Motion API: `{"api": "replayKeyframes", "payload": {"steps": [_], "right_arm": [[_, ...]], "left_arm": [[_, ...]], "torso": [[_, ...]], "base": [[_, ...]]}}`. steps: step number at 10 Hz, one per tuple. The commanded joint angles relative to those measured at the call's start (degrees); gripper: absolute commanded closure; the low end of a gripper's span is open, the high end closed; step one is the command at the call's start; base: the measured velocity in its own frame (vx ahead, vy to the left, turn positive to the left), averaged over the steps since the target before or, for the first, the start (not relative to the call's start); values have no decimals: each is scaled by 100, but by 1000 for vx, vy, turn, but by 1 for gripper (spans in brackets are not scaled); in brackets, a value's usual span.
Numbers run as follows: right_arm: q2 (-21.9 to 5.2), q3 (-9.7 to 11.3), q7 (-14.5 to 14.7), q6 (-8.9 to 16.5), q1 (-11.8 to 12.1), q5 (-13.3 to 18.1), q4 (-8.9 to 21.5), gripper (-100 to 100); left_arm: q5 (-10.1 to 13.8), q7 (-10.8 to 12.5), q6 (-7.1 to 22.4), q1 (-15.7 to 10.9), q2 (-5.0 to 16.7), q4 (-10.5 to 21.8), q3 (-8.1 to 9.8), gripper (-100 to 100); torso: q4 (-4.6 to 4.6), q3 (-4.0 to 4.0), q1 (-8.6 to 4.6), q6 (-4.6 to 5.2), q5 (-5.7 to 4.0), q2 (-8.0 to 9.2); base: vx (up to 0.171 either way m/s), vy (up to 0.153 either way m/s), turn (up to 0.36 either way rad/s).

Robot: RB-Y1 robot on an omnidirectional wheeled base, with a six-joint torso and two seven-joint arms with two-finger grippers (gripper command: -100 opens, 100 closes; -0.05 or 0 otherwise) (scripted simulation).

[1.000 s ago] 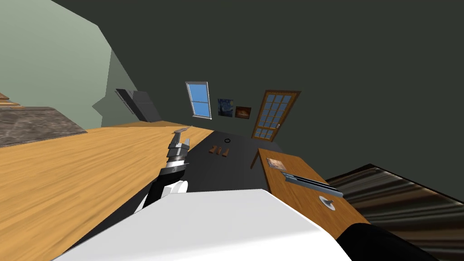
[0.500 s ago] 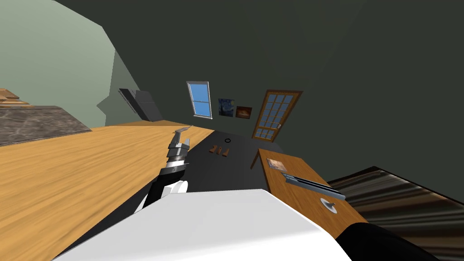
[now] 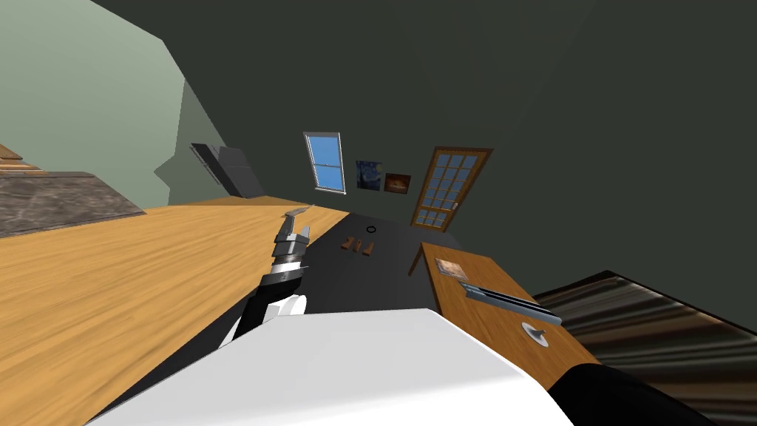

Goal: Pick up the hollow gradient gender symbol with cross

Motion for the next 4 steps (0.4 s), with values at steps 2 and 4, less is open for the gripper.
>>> {"api": "replayKeyframes", "payload": {"steps": [2, 4], "right_arm": [[-267, -69, -67, -40, 160, -76, -153, 100], [-213, -58, -50, -11, 136, -61, -143, 0]], "left_arm": [[0, 0, 0, 0, 0, 0, 0, 0], [0, 0, 0, 0, 0, 0, 0, 0]], "torso": [[0, 0, 9, 2, 1, 1], [0, -1, 5, -1, -1, -1]], "base": [[2, 38, -69], [1, 8, -5]]}}
